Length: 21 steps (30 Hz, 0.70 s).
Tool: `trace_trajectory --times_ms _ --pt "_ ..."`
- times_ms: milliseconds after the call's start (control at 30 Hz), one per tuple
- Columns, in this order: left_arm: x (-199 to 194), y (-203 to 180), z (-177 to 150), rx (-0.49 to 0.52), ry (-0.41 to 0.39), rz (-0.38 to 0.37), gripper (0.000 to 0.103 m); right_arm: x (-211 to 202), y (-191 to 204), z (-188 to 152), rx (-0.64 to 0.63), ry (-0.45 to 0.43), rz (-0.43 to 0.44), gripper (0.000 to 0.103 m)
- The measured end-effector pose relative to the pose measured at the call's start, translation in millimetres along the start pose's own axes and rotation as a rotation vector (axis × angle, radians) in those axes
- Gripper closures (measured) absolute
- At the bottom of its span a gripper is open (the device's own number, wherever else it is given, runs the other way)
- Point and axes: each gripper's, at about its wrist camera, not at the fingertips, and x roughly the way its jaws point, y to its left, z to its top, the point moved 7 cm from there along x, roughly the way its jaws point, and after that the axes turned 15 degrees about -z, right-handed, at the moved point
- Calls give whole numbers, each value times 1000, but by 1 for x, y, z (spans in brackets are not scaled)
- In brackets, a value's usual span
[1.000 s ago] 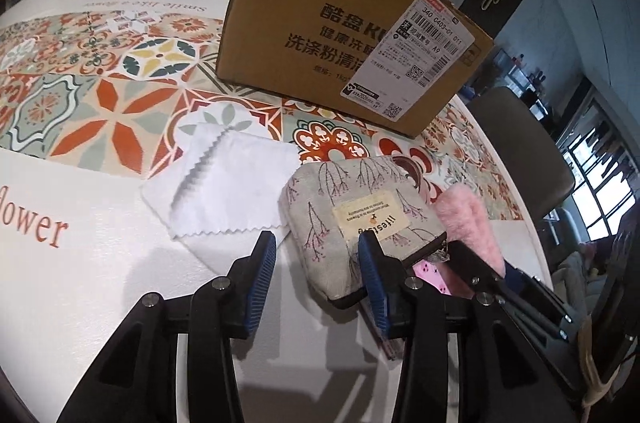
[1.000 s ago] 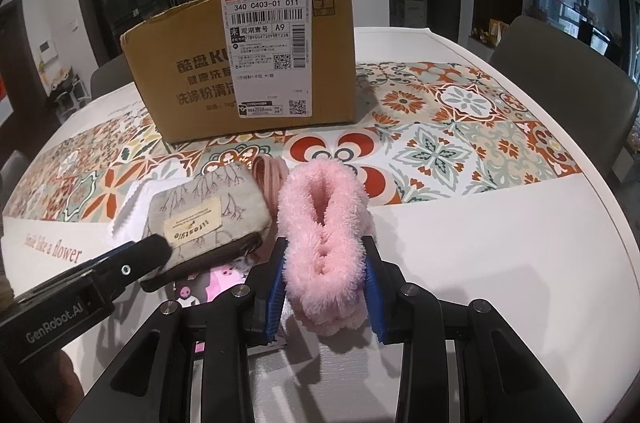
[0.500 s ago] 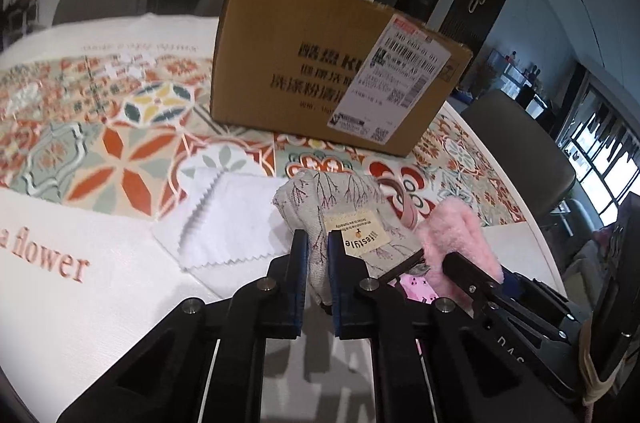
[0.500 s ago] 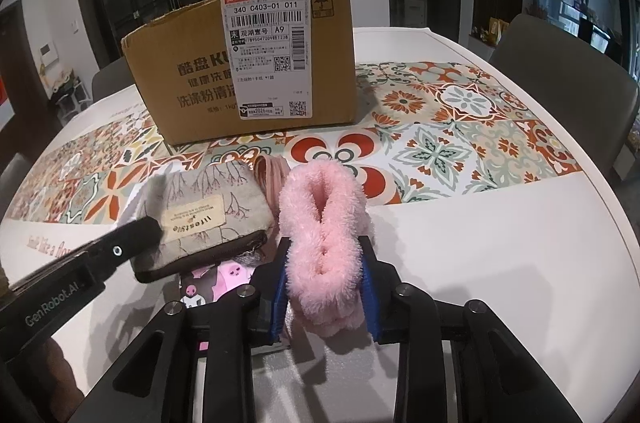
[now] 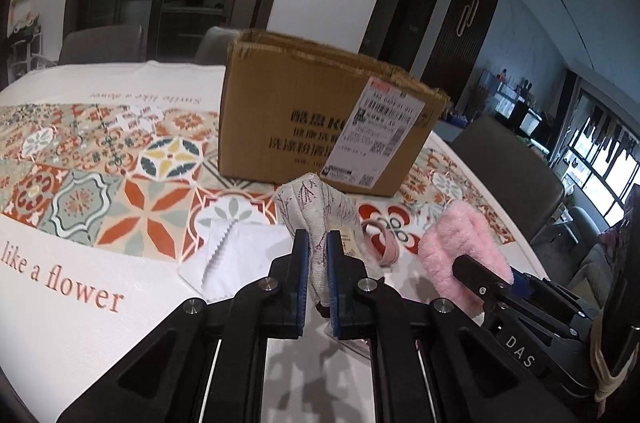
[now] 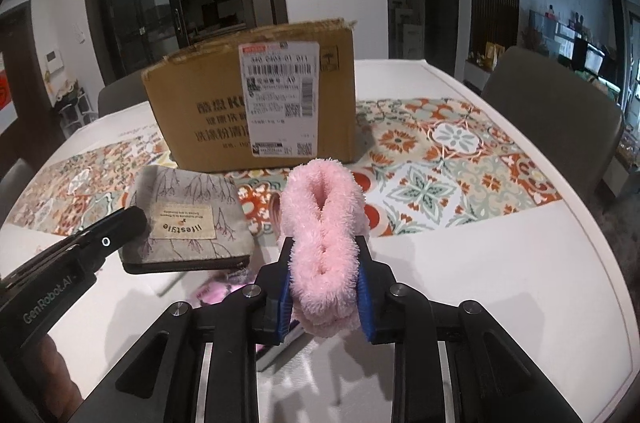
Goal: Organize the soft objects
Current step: 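Lift the pouch with left tool while right tool lifts the headband, then carry the pouch with left tool while right tool carries the headband over the box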
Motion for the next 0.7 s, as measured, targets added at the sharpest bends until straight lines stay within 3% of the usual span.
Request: trace_trajectory --times_ms 700 --pt "-53 -7 67 98 -206 -3 93 -57 21 70 22 -214 54 75"
